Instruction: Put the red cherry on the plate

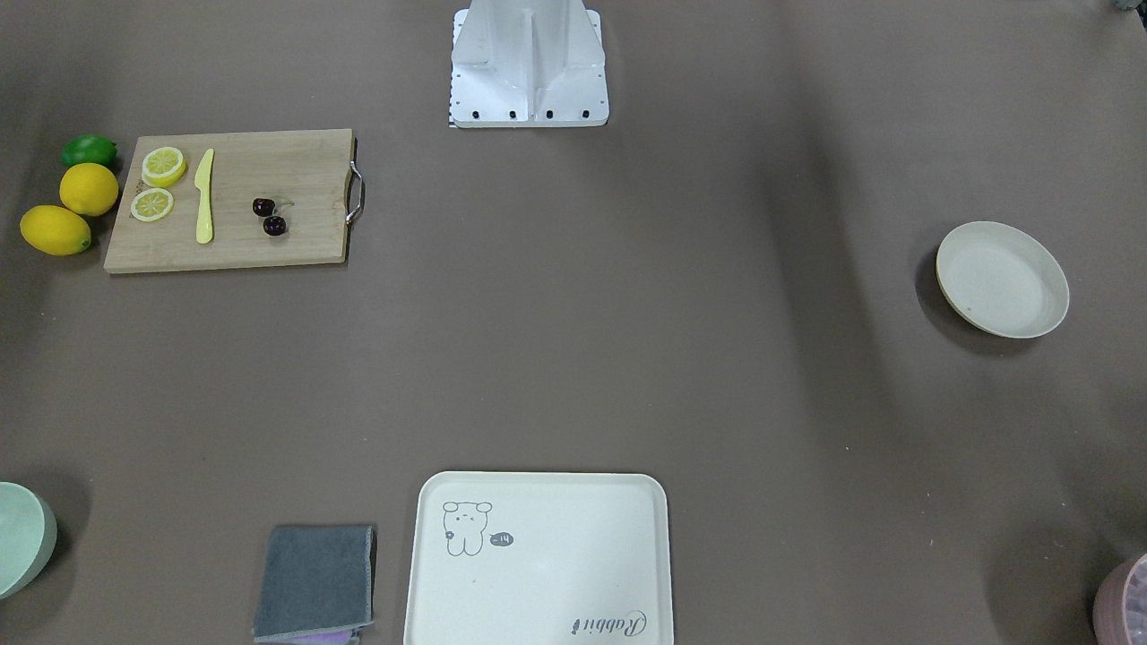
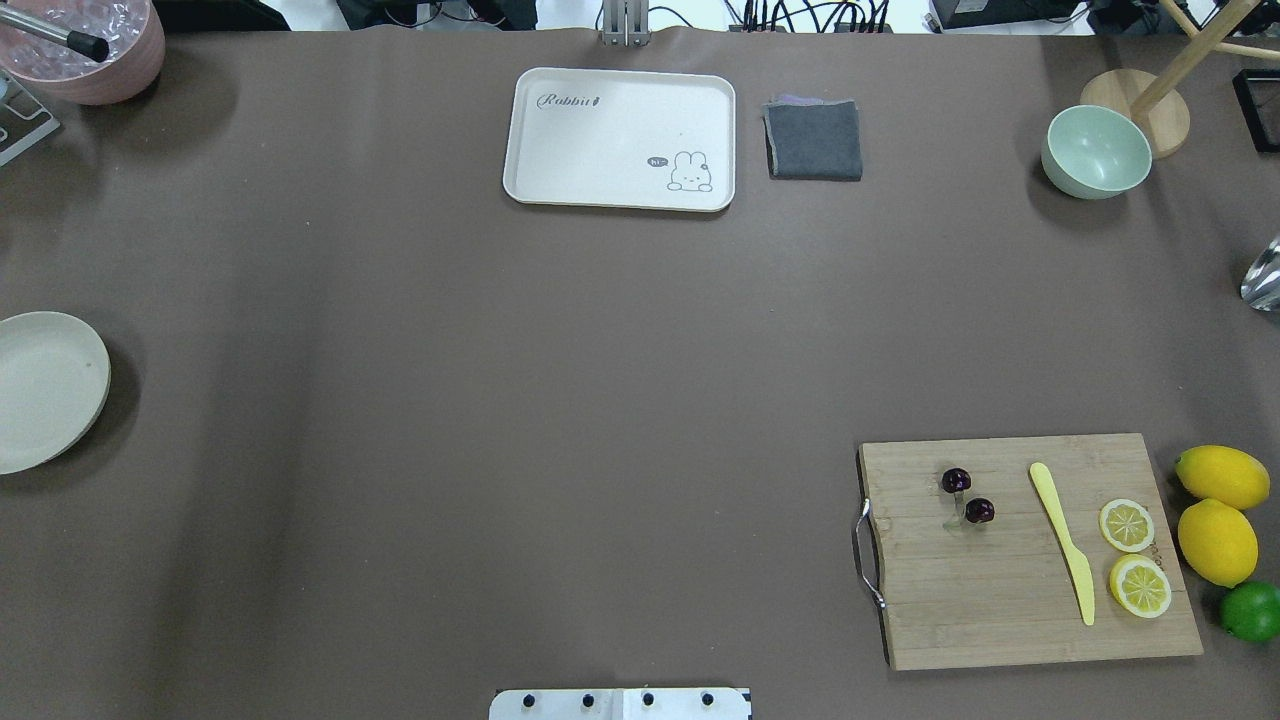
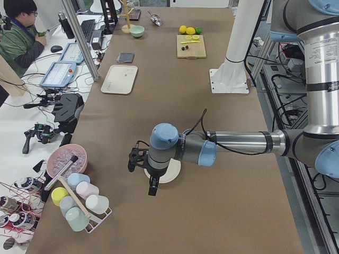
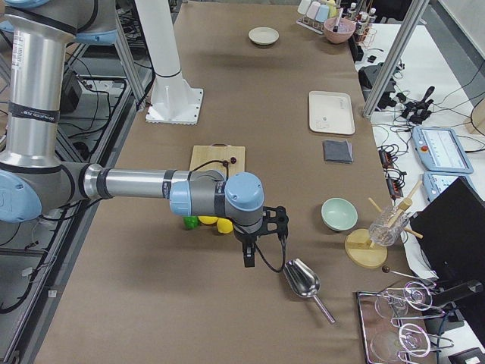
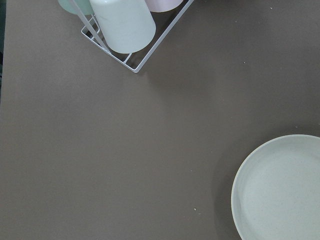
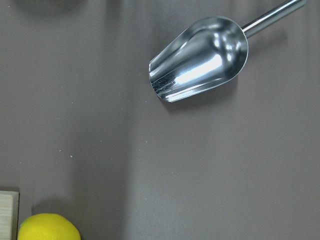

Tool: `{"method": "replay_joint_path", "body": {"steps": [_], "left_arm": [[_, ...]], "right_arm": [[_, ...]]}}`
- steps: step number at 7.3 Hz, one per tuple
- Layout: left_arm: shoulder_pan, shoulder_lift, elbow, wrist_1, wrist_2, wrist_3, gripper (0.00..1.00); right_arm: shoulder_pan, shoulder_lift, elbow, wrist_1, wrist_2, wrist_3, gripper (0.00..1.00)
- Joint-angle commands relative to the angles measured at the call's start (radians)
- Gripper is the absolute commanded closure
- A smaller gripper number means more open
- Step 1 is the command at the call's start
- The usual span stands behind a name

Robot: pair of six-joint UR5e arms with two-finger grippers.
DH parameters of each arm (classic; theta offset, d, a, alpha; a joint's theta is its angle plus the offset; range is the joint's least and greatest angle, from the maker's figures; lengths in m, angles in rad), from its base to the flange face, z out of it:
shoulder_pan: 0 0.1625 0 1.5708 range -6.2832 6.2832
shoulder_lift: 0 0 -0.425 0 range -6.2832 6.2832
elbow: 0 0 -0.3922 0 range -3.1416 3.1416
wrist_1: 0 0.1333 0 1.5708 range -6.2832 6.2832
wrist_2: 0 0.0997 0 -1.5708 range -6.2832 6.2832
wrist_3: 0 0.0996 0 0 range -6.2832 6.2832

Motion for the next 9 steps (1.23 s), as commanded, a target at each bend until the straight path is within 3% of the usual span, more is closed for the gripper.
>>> {"method": "replay_joint_path", "body": {"steps": [1, 9], "left_arm": [[0.0, 0.001, -0.014, 0.0, -0.001, 0.001, 0.02], [0.003, -0.017, 0.0, -0.005, 0.0, 0.015, 0.02]], "right_arm": [[0.0, 0.002, 0.0, 0.0, -0.001, 0.001, 0.0], [0.0, -0.001, -0.003, 0.0, 0.002, 0.0, 0.0]]}}
